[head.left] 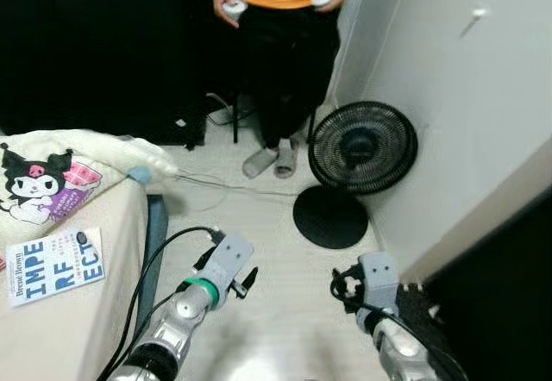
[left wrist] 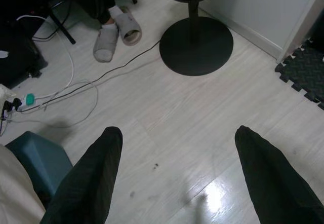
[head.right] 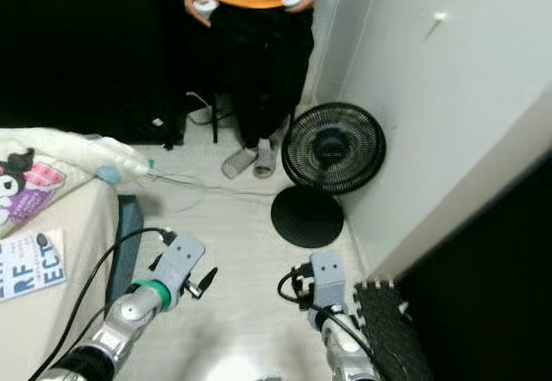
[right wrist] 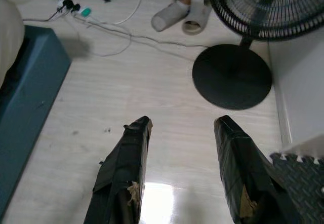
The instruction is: Clean up the room
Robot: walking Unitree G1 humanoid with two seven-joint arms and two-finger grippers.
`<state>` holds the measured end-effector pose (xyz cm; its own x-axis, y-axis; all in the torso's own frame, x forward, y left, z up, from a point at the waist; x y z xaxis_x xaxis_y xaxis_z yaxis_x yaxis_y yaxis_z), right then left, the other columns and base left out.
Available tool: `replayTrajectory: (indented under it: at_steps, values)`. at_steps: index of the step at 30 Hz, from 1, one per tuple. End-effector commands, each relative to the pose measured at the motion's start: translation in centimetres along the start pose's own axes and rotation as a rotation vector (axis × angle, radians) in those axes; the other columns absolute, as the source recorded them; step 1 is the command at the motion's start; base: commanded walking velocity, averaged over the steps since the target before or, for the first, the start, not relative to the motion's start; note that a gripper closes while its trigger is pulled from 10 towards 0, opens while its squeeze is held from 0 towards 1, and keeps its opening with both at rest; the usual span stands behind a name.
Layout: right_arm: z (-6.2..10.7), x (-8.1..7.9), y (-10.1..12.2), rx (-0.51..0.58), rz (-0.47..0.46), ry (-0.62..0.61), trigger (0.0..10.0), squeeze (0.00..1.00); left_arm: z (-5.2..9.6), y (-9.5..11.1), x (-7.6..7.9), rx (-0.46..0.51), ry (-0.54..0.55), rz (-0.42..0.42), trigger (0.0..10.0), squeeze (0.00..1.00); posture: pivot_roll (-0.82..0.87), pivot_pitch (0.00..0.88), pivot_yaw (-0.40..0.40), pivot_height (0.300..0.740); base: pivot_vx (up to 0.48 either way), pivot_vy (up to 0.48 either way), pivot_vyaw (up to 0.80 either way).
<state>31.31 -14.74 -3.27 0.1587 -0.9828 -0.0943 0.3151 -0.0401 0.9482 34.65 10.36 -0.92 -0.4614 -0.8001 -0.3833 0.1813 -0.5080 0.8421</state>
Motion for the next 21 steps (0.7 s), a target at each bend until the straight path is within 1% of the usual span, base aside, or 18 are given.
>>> replayTrajectory:
  at_steps: [1, 3, 8, 13, 14, 19, 21]
  values:
    - [0.19, -0.32, -0.67, -0.020, -0.011, 0.003, 10.0, 0.00, 0.36, -1.18, 0.38, -0.034, -0.007, 0.010, 10.0, 0.00, 0.01, 0.068, 0.040, 0.740, 0.000, -0.352, 0.00]
    - [0.19, -0.32, -0.66, -0.020, -0.011, 0.003, 10.0, 0.00, 0.36, -1.17, 0.37, -0.033, -0.006, 0.011, 10.0, 0.00, 0.01, 0.068, 0.040, 0.740, 0.000, -0.352, 0.00]
    - [0.16, -0.37, -0.64, -0.020, -0.009, 0.004, 10.0, 0.00, 0.32, -1.10, 0.31, -0.034, -0.001, 0.014, 10.0, 0.00, 0.01, 0.068, 0.040, 0.740, 0.000, 0.000, 0.00]
    - [0.12, -0.44, -0.60, -0.019, -0.008, 0.006, 10.0, 0.00, 0.31, -0.99, 0.27, -0.026, 0.000, 0.005, 10.0, 0.00, 0.01, 0.069, 0.040, 0.740, 0.000, -0.400, 0.00]
    - [0.12, -0.46, -0.61, -0.020, -0.008, 0.006, 10.0, 0.00, 0.31, -1.00, 0.28, -0.026, 0.000, 0.006, 10.0, 0.00, 0.01, 0.069, 0.041, 0.740, 0.244, -0.315, 0.00]
    - [0.11, -0.50, -0.63, -0.020, -0.010, 0.005, 10.0, 0.00, 0.31, -1.02, 0.28, -0.029, 0.003, 0.012, 10.0, 0.00, 0.01, 0.068, 0.041, 0.740, 0.000, 0.000, 0.00]
    - [0.11, -0.51, -0.61, -0.019, -0.012, 0.005, 10.0, 0.00, 0.27, -0.94, 0.21, -0.027, 0.012, 0.034, 10.0, 0.00, 0.01, 0.068, 0.042, 0.740, 0.000, 0.000, 0.00]
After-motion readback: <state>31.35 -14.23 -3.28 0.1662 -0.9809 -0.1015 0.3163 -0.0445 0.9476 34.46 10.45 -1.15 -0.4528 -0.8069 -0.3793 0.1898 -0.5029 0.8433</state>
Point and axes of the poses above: a point about 5 cm out from each wrist's last joint towards the gripper, its own z axis pointing back from the gripper into the wrist, its own y axis along the axis of the wrist's last joint, x = y × z, the point moved 6 cm from there along -z, pointing out of the wrist towards the gripper, and after that the axes turned 4 degrees about -z, right-handed, at the moved point
